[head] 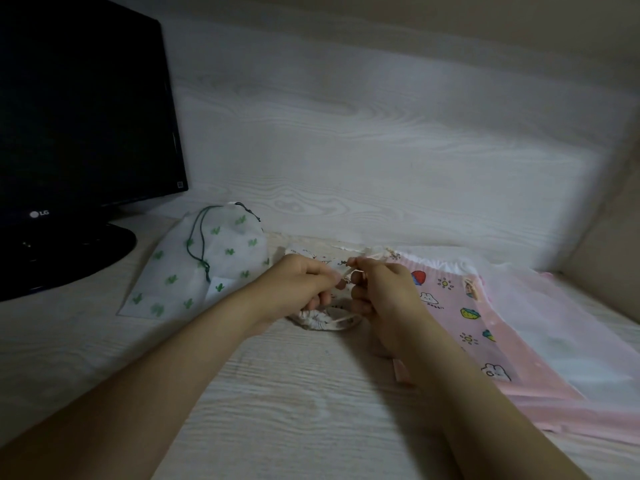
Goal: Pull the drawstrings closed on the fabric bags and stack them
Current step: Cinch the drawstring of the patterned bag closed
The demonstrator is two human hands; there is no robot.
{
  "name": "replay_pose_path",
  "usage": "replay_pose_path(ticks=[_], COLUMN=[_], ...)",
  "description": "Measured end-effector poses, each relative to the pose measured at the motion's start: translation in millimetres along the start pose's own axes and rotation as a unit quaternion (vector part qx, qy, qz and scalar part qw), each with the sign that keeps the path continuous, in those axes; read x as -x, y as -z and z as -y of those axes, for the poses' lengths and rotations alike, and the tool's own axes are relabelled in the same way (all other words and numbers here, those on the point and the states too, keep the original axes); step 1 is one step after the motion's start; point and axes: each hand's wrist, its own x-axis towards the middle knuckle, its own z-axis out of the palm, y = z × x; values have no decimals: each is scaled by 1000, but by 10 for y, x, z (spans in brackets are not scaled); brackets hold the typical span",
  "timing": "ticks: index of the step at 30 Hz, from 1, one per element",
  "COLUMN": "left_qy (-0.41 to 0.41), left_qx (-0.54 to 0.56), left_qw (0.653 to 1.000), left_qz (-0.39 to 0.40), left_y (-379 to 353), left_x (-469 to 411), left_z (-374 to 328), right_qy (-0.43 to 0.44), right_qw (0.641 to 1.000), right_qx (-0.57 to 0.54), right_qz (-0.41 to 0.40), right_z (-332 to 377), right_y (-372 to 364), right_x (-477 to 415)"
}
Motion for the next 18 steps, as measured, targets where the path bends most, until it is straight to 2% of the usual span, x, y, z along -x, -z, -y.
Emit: replay_pose_path(ticks=[2, 4, 6, 8, 10, 11, 14, 16, 18], left_qy=[1, 8, 20, 33, 41, 41, 32, 31, 28], left_qx=[3, 8, 6, 17, 24, 26, 12, -5, -10], left_qw=[1000, 1000, 1000, 999, 999, 999, 999, 998, 998], left_qz=[4, 1, 0, 1, 5, 11, 38, 56, 63], left_y=[-1, 4, 13, 31, 47, 54, 73, 81, 84], left_x=[-7, -14, -22, -28, -25, -21, 0, 13, 22], left_z=[8, 16, 16, 16, 8, 7, -16, -32, -37], right_qy=[17, 58, 125, 181, 204, 201, 119, 82, 77], right_qw=[999, 992, 961, 915, 890, 899, 977, 994, 996], right_qx=[28, 113, 242, 350, 391, 370, 160, 67, 36], right_qz=[-2, -23, -52, -83, -115, -123, -71, -30, -12], right_z=[5, -10, -43, -77, -57, -22, 85, 121, 128], right_y=[15, 46, 97, 144, 162, 162, 92, 59, 54], right_x=[25, 31, 6, -31, -36, -26, 48, 77, 76])
